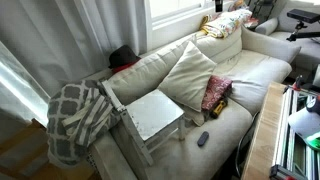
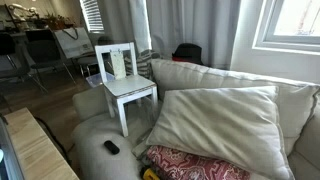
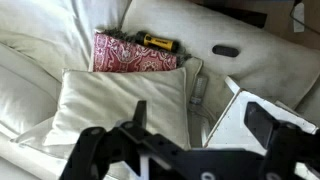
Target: Put the yellow torch on the white chair in a standing position
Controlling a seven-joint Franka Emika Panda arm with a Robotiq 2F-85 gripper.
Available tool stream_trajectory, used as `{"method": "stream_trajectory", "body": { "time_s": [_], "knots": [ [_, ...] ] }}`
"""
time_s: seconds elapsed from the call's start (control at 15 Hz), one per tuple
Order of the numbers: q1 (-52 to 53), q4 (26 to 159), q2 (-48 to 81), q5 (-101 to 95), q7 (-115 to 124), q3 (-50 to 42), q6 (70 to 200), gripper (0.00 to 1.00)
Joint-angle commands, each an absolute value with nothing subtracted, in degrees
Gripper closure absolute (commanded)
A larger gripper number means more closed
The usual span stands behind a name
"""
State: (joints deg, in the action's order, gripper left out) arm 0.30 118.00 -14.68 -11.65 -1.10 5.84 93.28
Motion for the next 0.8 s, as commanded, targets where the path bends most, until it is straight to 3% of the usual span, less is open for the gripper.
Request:
{"method": "stream_trajectory", "body": {
  "time_s": [0.0, 0.73],
  "knots": [
    [1.30, 117.90, -14.61, -11.84, -0.91, 4.98, 93.15, 0.00],
    [1.85, 116.97, -15.22, -18.19, 0.91, 7.26, 91.25, 0.00]
  ]
}}
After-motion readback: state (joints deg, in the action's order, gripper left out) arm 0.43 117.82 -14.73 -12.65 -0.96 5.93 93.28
